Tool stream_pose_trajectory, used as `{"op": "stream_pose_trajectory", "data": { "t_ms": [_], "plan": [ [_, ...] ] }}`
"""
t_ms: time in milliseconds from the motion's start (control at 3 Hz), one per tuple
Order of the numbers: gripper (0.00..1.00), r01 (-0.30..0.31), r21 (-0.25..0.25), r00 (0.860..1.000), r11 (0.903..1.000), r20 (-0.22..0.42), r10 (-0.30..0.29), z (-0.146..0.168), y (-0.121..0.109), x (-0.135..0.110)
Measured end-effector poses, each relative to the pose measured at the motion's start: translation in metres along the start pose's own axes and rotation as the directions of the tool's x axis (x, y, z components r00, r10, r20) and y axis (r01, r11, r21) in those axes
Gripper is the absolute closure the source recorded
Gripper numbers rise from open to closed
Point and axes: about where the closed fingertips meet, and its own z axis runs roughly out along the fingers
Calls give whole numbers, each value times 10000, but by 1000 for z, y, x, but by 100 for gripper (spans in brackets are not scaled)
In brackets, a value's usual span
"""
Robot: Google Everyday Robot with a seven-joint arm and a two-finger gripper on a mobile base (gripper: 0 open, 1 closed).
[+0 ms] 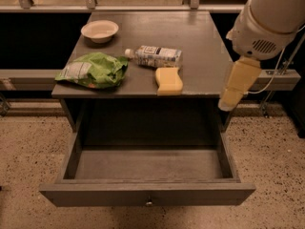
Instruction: Place sponge into top drawer
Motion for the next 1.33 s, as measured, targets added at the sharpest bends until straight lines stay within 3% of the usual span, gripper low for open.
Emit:
{"op": "stream_pose_trajectory", "data": {
  "t_ms": [333, 1000, 1333],
  "plan": [
    [0, -642, -147, 9938, 9978, 900, 652, 33, -11, -25],
    [0, -2098, -747, 9395, 9749, 2606, 2222, 85, -23, -55],
    [0, -2658, -1024, 9122, 9586, 2948, 2844, 104, -26, -61]
  ]
}}
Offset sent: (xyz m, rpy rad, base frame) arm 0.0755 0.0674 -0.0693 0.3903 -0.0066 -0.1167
